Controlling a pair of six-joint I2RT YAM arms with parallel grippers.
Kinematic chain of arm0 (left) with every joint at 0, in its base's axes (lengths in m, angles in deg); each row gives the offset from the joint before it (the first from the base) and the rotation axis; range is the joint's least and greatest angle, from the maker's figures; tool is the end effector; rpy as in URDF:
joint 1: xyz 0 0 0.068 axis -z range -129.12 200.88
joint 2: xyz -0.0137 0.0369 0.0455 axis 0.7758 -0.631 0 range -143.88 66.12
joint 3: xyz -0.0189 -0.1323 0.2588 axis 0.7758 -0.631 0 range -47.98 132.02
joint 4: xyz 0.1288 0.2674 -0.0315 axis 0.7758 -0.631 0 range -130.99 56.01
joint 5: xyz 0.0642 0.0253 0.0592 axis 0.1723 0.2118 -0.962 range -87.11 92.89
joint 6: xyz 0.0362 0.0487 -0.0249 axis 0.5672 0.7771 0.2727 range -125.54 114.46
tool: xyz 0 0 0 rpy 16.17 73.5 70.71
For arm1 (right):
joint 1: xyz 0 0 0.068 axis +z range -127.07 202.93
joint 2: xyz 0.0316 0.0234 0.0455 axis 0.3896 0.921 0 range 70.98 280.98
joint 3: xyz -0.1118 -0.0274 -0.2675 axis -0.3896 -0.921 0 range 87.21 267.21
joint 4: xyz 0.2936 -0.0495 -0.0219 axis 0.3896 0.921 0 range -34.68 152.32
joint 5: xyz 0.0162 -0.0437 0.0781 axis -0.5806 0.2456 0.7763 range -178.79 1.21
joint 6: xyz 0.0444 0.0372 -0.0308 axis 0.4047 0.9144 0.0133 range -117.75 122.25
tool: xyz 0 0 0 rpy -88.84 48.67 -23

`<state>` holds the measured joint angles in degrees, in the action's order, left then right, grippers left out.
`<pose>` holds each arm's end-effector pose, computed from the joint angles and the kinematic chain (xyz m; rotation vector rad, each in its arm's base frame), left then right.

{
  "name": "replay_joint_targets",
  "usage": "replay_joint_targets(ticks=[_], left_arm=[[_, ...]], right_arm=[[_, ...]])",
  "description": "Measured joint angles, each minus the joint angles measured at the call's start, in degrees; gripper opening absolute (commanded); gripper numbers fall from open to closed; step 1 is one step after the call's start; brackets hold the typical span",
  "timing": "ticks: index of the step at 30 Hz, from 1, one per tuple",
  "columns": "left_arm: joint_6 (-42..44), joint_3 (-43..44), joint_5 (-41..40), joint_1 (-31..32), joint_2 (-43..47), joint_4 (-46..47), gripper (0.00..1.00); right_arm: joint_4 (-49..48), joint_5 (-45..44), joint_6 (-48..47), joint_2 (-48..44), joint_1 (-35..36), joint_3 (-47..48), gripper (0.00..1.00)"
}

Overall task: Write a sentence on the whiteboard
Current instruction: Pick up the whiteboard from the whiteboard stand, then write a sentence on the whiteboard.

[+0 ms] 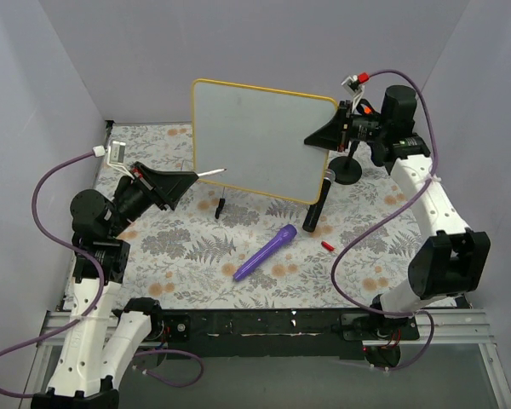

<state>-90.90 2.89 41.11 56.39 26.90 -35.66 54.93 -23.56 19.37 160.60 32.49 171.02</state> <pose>0.1759 -0.0489 0.4284 -0.5100 1.6177 -1.7117 0.3889 0.1129 0.4182 -0.7897 1.5898 1.2772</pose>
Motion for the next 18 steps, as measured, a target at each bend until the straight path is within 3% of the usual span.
replay_joint_targets(ticks=[4,11,18], left_arm=[[-1.51,-0.02,0.42,0.70,0.66,1.22,0.00],[-2.89,-1.11,1.73,1.75,3.08,3.48,0.00],[-3.41,-3.50,2.69,2.84,4.57,4.74,0.00]], right_arm=[[7.19,0.44,-6.82,-5.68,-1.79,-2.73,0.01],[12.13,2.34,-11.58,-17.14,-6.80,-15.52,0.01],[17.29,0.33,-17.88,-25.20,-11.78,-21.38,0.01]])
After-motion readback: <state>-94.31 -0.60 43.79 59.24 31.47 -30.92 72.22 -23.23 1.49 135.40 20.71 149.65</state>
